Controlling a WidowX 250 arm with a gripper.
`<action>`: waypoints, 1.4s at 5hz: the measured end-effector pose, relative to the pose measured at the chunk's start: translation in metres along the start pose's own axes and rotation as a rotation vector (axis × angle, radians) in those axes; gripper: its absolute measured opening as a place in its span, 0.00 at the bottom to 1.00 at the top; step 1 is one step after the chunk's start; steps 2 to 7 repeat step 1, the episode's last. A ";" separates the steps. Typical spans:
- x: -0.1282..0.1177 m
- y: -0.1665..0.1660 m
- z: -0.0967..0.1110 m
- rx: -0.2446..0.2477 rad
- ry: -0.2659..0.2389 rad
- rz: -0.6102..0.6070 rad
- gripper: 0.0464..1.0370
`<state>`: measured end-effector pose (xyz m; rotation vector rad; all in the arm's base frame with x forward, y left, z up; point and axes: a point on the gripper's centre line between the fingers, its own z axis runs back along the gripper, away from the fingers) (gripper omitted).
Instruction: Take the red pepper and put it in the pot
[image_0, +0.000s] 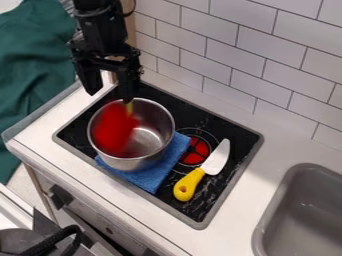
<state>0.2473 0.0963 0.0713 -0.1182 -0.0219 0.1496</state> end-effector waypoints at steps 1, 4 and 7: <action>-0.003 0.001 -0.001 0.016 0.011 0.021 0.97; -0.003 0.001 -0.001 0.016 0.011 0.021 0.97; -0.003 0.001 -0.001 0.016 0.011 0.021 0.97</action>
